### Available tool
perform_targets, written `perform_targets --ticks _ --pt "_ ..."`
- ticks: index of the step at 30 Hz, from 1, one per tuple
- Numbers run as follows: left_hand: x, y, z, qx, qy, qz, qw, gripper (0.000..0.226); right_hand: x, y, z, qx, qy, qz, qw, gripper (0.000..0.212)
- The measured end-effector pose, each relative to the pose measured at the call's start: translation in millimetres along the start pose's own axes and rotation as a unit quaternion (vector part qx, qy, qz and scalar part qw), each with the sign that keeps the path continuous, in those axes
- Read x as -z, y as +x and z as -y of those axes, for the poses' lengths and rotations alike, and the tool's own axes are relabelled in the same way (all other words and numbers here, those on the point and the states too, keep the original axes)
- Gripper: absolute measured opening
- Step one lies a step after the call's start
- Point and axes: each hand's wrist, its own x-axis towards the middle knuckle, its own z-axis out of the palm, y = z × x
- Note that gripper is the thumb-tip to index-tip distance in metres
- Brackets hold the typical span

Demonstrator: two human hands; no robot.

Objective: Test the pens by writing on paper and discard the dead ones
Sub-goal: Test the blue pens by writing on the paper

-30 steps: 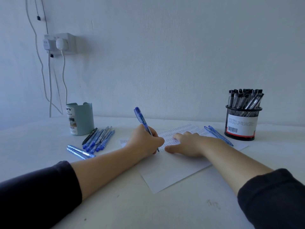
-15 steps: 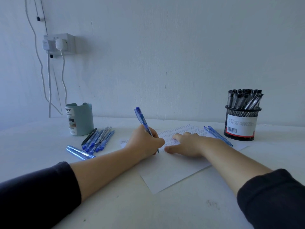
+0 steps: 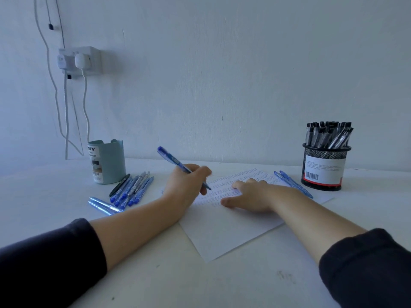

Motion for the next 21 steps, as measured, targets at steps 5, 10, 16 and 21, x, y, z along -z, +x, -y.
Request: perform_targets --ticks 5,10,16,21 --pt "10.5 8.0 -4.5 0.002 -0.040 -0.056 0.998 0.026 1.7 -0.7 -1.4 0.009 0.006 -0.005 1.000 0.080" --pt "15.2 12.0 -5.5 0.021 -0.049 -0.054 0.997 0.007 3.0 -0.8 -0.8 0.011 0.023 -0.010 1.000 0.069" --pt "14.7 9.4 -6.7 0.032 -0.068 -0.052 0.996 0.020 5.8 -5.1 -0.5 0.021 0.045 -0.019 0.999 0.060" --pt "16.1 8.4 -7.6 0.042 -0.074 -0.043 0.995 0.024 6.5 -5.8 1.0 0.033 0.048 -0.019 0.998 0.057"
